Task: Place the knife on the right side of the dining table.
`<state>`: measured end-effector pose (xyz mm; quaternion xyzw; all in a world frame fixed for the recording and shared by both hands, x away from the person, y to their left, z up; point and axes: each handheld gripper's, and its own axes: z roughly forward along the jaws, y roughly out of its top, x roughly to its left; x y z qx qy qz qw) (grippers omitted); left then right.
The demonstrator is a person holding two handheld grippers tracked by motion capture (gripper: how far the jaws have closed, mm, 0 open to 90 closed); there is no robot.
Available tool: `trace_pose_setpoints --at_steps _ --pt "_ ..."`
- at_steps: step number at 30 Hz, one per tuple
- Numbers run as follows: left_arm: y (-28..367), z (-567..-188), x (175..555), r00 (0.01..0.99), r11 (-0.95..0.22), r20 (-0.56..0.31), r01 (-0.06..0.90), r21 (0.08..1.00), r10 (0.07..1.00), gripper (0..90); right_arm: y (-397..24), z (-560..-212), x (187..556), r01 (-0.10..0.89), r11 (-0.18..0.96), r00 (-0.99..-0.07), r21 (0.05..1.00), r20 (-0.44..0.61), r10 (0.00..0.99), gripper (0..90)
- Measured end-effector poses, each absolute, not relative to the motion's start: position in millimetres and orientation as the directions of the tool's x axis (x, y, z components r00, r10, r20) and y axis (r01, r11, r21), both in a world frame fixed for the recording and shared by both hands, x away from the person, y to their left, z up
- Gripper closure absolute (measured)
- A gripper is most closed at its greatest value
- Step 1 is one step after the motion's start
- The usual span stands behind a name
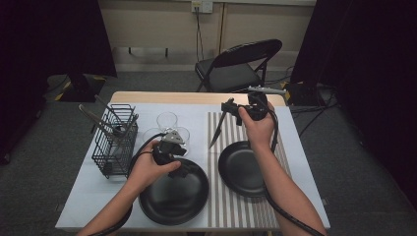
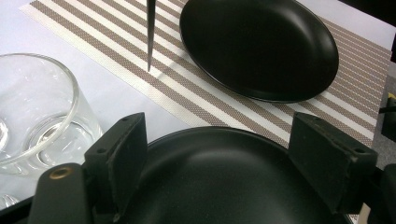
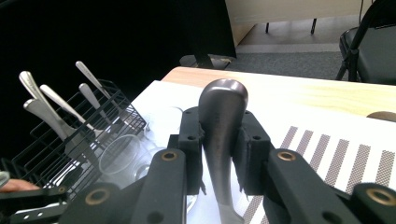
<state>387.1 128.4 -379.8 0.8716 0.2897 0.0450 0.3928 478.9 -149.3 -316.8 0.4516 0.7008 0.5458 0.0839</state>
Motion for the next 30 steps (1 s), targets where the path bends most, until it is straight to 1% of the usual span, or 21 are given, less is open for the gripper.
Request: trace_pose_setpoints --at_steps 30 --pt "129.9 -390.8 390.2 0.829 -0.528 -0.166 0.481 0.7 0.534 19.6 -159.2 -323.4 510.7 0.532 0.001 -0.546 0.846 0.342 0.765 75.1"
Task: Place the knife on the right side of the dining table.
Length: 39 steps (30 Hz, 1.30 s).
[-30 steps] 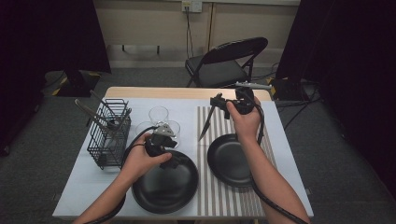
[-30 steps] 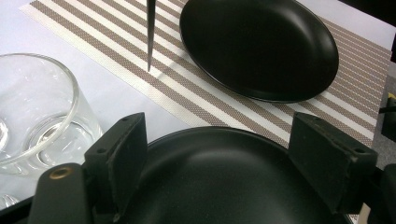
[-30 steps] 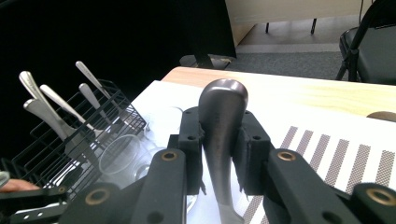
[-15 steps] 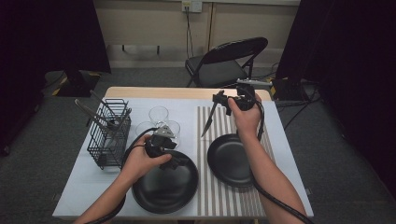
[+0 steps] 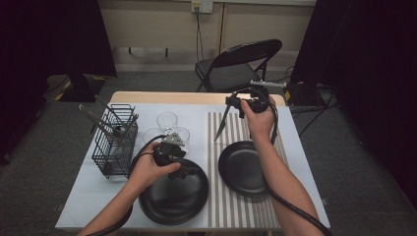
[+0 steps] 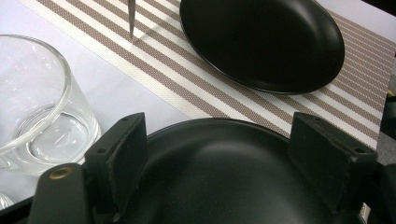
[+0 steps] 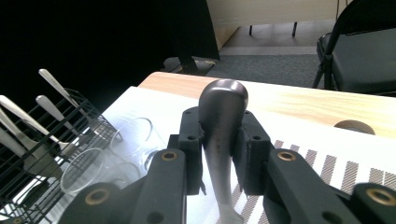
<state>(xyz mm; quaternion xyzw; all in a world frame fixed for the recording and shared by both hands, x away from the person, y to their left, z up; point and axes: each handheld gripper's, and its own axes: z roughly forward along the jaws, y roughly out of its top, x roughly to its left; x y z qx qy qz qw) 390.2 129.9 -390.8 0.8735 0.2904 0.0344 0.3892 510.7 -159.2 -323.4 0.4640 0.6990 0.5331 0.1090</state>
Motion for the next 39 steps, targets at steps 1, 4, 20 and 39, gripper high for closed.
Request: trace_pose_setpoints --at_steps 1,4,20,39 --pt "129.7 -391.7 390.3 0.829 -0.523 -0.169 0.481 0.704 0.534 19.6 -159.3 -324.2 511.6 0.531 0.001 -0.544 0.847 0.34 0.767 75.2" --pt "130.2 -391.9 390.7 0.827 -0.525 -0.164 0.48 0.703 0.537 19.6 -161.0 -327.4 515.0 0.532 -0.001 -0.543 0.847 0.343 0.766 75.1" --pt "130.4 -392.6 391.7 0.825 -0.526 -0.164 0.483 0.7 0.54 19.6 -160.5 -328.5 516.1 0.516 0.029 -0.567 0.856 0.315 0.761 75.1" --pt "115.2 -390.3 395.7 0.84 -0.529 -0.15 0.456 0.716 0.521 19.6 -171.3 -331.6 513.6 0.531 -0.003 -0.542 0.847 0.342 0.768 75.1"
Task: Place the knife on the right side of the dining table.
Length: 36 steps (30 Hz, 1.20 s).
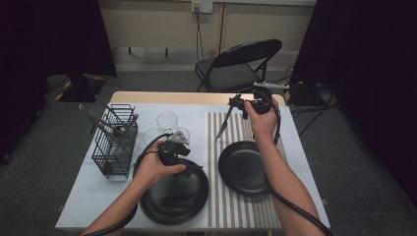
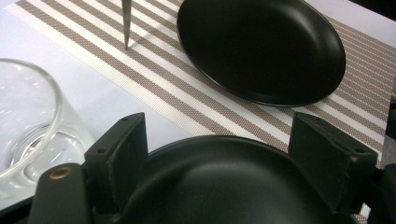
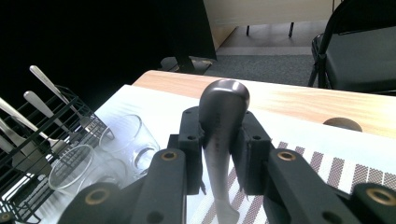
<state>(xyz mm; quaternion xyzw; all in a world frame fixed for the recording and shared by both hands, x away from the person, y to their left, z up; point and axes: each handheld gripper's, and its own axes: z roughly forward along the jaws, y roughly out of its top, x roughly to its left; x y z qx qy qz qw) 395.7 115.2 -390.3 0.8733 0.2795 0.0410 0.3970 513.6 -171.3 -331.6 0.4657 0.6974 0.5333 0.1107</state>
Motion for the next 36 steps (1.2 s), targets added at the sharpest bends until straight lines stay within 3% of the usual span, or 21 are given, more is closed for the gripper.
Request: trace_pose_setpoints --at_steps 22,36 --pt "83.9 -395.3 415.0 0.838 -0.525 -0.137 0.449 0.723 0.528 21.3 -178.4 -334.6 512.5 0.534 -0.021 -0.53 0.845 0.355 0.77 75.2" --pt "86.5 -396.0 415.0 0.83 -0.515 -0.144 0.46 0.724 0.539 21.2 -178.9 -334.7 513.2 0.547 -0.048 -0.519 0.835 0.384 0.764 75.2"
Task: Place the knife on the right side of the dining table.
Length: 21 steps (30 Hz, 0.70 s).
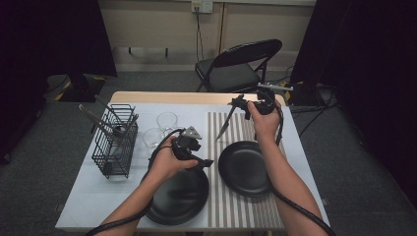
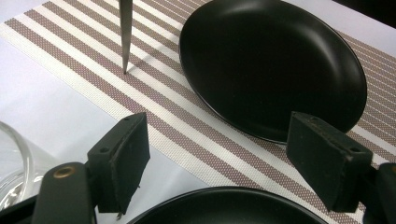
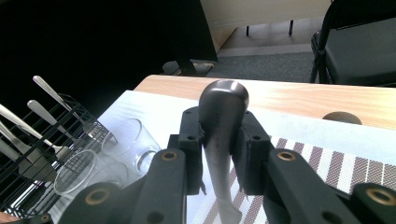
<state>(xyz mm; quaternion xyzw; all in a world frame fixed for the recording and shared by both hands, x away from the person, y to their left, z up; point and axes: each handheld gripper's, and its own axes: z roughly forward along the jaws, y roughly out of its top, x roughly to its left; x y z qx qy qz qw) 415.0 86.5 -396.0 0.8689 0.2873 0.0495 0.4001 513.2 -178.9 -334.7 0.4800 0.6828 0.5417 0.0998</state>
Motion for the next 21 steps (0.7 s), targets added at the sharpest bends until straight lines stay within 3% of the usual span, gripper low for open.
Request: trace_pose_setpoints --at_steps 21 --pt "80.3 -398.8 420.1 0.829 -0.519 -0.136 0.459 0.721 0.543 21.3 -178.5 -336.4 512.2 0.563 -0.055 -0.528 0.825 0.41 0.744 75.2"
